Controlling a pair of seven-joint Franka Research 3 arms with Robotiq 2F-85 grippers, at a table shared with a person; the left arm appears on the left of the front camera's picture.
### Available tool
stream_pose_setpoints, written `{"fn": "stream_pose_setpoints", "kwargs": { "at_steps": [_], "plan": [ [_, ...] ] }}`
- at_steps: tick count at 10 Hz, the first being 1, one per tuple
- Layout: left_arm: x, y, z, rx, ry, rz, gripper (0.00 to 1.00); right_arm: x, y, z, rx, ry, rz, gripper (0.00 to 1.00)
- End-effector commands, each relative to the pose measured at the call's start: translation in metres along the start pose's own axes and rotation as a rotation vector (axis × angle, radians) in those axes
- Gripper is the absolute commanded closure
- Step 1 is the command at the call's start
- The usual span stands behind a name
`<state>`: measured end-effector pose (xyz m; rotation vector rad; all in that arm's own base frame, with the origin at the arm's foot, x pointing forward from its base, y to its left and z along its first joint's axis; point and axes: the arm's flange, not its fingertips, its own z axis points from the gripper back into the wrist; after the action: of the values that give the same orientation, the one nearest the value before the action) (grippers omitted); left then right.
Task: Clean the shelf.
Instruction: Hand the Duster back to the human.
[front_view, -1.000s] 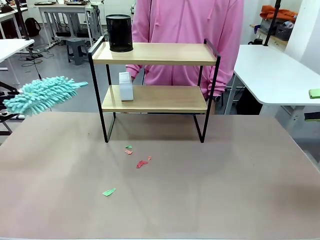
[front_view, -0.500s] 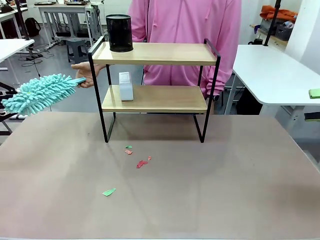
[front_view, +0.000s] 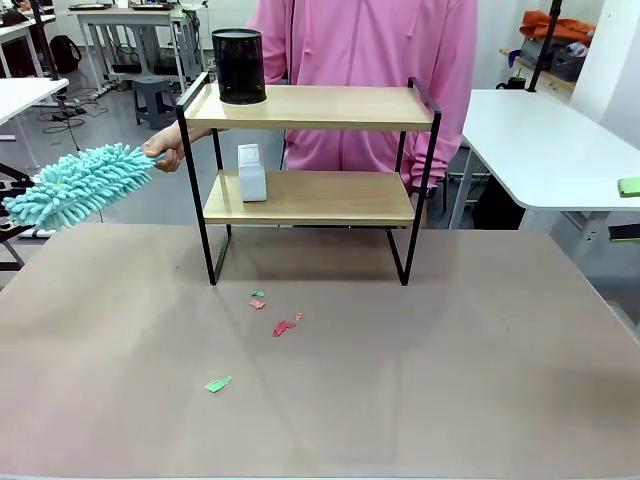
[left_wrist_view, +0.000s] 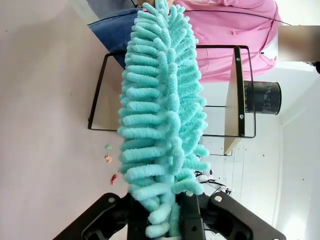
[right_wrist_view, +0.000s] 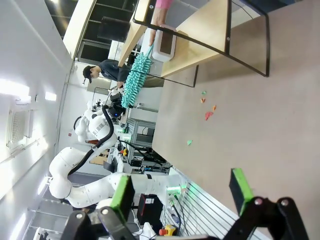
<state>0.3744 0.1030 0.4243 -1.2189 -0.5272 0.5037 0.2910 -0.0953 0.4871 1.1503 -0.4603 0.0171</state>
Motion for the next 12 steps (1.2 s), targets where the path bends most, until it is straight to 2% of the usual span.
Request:
{"fn": "stream_pose_setpoints", "kwargs": {
  "at_steps": [1, 2, 3, 4, 5, 6, 9, 10, 12],
  "plan": [
    [-0.001, -0.001, 0.001, 0.004, 0.0, -0.007, 1.0, 0.001, -0.001, 0.004, -0.006, 0.016, 0.021, 0.0],
    [0.0, 0.0, 0.0, 0.0, 0.0, 0.0, 0.27, 0.001, -0.001, 0.004, -0.006, 0.016, 0.021, 0.0],
    [-0.004, -0.004, 0.0, -0.002, 0.015, -0.014, 0.27, 0.001, -0.001, 0.004, -0.006, 0.016, 0.021, 0.0],
    [-0.008, -0.009, 0.0, -0.013, 0.025, -0.034, 0.0, 0.001, -0.001, 0.004, -0.006, 0.016, 0.021, 0.0],
    [-0.01, -0.012, -0.001, -0.028, 0.038, -0.042, 0.23, 0.001, -0.001, 0.004, -0.006, 0.016, 0.021, 0.0],
    [-0.011, -0.015, -0.003, -0.029, 0.044, -0.046, 0.0, 0.001, -0.001, 0.004, -0.006, 0.016, 0.021, 0.0],
    [-0.012, -0.014, -0.022, -0.106, 0.132, -0.01, 0.0, 0.0, 0.0, 0.0, 0.0, 0.0, 0.0, 0.0],
    [-0.017, -0.013, -0.036, -0.131, 0.162, 0.008, 0.0, -0.003, 0.0, -0.009, 0.001, 0.043, 0.002, 0.0],
    [-0.032, -0.014, -0.064, -0.236, 0.24, -0.003, 0.0, -0.004, -0.031, -0.074, 0.071, 0.121, -0.079, 0.0]
  ]
}}
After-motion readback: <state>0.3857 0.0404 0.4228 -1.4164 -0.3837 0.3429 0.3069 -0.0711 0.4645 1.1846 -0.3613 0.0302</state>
